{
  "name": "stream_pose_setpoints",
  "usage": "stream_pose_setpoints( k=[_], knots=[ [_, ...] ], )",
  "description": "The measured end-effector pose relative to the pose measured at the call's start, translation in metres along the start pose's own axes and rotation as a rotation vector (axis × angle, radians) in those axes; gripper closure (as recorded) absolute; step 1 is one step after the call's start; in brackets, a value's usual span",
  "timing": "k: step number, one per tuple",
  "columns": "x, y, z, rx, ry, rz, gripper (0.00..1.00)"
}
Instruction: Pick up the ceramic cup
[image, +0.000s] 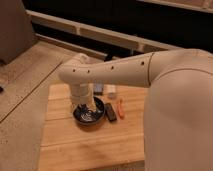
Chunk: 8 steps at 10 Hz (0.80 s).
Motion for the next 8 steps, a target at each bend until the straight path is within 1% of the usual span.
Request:
stream_pose_setpoints(
  k=[7, 8],
  knots=[
    [-0.0008, 0.0002, 0.0002, 0.001, 0.000, 0.000, 0.35],
    [-0.0051, -0.0008, 0.0001, 0.005, -0.005, -0.001, 0.35]
  ],
)
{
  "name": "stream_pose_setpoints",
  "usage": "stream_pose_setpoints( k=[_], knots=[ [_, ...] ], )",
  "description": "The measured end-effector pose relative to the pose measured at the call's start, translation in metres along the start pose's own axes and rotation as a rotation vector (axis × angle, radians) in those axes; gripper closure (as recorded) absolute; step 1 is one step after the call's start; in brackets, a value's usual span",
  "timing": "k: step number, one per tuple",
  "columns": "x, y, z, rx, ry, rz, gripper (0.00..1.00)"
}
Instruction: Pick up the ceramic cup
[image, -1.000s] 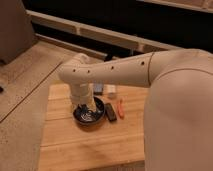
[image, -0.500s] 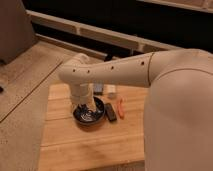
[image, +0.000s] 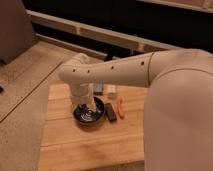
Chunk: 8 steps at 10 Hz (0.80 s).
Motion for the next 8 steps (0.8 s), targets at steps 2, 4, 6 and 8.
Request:
stream_pose_setpoints(
  k=[2, 4, 6, 8],
  knots=[
    [-0.053, -0.013, -0.005, 0.018, -0.098, -0.039, 0.35],
    [-0.095, -0.018, -0.009, -0.013, -0.175, -0.100, 0.35],
    [-0.130, -0.016, -0.011, -0.081, -0.239, -0.193, 0.35],
    [-0.149, -0.017, -0.009, -0.135, -0.262, -0.236, 0.35]
  ],
)
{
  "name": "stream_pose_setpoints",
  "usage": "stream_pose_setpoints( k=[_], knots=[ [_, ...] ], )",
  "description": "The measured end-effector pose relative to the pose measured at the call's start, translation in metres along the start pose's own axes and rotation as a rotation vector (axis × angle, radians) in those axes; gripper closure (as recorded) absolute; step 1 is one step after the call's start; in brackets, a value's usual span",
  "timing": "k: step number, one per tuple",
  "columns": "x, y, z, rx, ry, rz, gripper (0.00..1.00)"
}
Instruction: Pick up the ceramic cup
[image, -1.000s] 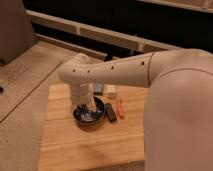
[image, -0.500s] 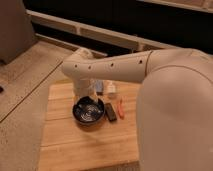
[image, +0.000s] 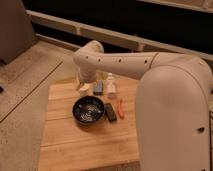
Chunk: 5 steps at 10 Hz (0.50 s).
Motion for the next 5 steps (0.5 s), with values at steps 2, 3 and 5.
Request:
stream_pose_setpoints(
  k=[2, 3, 5],
  knots=[
    [-0.0070, -0.0084, 0.0037, -0.028, 0.001, 0.004, 0.35],
    [-0.0069, -0.0090, 0.0036, -0.028, 0.001, 0.005, 0.35],
    [-0.0072, -0.0059, 0.0041, -0.029, 0.002, 0.001, 0.35]
  ],
)
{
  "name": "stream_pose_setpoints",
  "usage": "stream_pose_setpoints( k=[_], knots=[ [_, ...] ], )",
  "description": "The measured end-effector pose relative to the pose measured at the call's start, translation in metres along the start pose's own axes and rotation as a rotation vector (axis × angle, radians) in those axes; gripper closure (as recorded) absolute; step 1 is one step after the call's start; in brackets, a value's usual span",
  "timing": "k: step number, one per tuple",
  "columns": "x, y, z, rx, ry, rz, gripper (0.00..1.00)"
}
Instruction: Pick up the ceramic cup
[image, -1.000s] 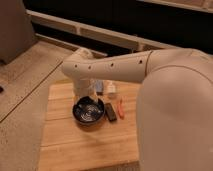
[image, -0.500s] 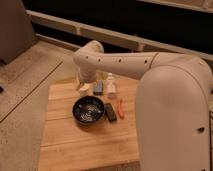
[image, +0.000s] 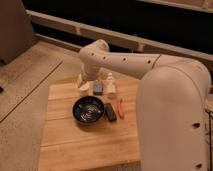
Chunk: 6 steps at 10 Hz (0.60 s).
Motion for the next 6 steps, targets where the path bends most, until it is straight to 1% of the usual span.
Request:
stream_pose_setpoints(
  k=[2, 3, 4, 5, 6],
  knots=[
    [-0.005, -0.006, 0.003, -0.001, -0.011, 0.015, 0.35],
    [-0.019, -0.018, 0.008, -0.010, -0.048, 0.040, 0.35],
    [-0.028, -0.024, 0.012, -0.021, -0.072, 0.051, 0.35],
    [-0.035, -0.028, 0.016, -0.031, -0.086, 0.053, 0.35],
    [-0.040, -0.033, 0.026, -0.046, -0.092, 0.050, 0.35]
  ],
)
